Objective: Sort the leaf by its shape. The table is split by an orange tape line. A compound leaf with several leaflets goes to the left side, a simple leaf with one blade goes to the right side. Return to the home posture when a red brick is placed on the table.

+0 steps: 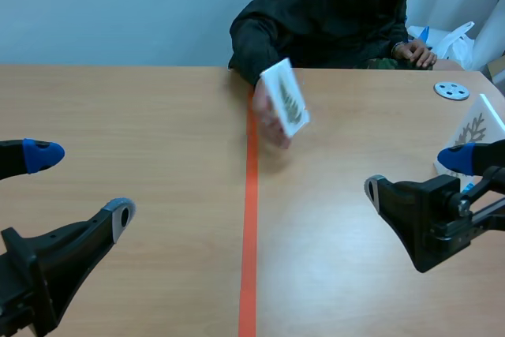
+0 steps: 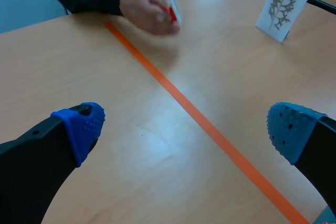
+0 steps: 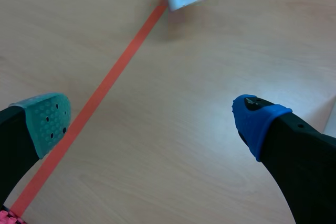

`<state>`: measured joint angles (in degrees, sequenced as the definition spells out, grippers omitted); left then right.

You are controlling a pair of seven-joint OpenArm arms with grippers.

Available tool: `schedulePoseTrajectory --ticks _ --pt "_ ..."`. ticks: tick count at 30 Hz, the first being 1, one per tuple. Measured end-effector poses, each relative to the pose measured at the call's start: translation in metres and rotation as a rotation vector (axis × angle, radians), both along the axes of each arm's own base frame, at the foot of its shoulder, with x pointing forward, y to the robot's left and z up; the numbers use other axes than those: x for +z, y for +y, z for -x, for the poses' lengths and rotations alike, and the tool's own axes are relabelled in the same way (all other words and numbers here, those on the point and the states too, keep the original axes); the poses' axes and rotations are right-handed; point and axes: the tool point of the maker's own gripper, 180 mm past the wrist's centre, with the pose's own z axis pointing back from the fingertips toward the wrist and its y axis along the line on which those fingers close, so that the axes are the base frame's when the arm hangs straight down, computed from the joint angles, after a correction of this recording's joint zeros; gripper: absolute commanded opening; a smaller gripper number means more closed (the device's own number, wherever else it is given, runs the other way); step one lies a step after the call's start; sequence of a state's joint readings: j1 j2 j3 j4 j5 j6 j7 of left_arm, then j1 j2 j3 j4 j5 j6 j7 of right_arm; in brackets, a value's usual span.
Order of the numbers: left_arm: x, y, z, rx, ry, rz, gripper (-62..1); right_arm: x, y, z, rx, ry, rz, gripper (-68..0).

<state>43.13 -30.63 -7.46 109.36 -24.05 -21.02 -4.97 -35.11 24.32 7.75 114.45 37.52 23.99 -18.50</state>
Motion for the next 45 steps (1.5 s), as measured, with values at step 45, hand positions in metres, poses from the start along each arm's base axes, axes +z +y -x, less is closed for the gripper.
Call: schedulePoseTrajectory --ticks 45 --pt "0.0 0.0 0.0 0.0 0.0 0.0 1.4 -0.008 0.035 -0.007 0.107 -0.054 0.02 -3.7"
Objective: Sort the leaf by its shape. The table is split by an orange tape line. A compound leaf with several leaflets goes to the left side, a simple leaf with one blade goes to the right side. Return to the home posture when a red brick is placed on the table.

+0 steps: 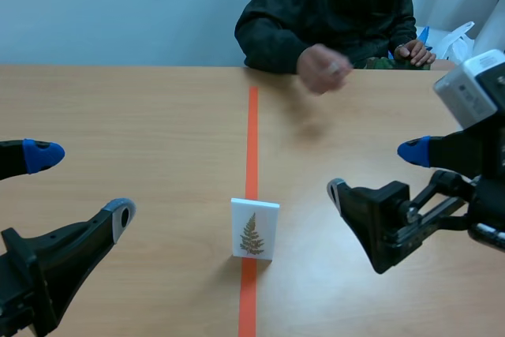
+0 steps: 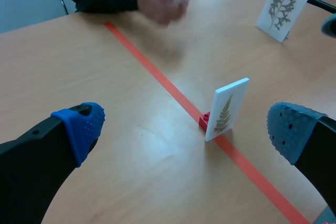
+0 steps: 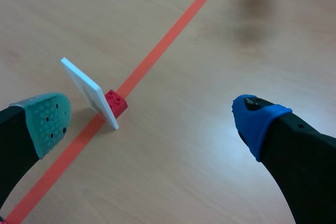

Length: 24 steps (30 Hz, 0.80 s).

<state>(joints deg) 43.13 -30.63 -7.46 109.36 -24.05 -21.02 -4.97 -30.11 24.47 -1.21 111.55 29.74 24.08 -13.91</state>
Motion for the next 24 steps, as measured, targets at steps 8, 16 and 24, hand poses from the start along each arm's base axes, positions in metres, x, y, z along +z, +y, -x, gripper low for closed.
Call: schedulePoseTrajectory --ticks 8,16,24 --pt "0.0 0.0 0.0 0.0 0.0 0.0 1.4 -0.022 0.031 0.007 0.117 -0.004 0.031 -3.7" --pt "0.0 0.0 0.0 0.0 0.0 0.0 1.4 -0.045 0.056 0.0 0.215 -0.038 0.063 -3.7" --pt "0.0 0.0 0.0 0.0 0.0 0.0 1.4 -0.082 0.067 -0.009 0.256 -0.02 0.078 -3.7"
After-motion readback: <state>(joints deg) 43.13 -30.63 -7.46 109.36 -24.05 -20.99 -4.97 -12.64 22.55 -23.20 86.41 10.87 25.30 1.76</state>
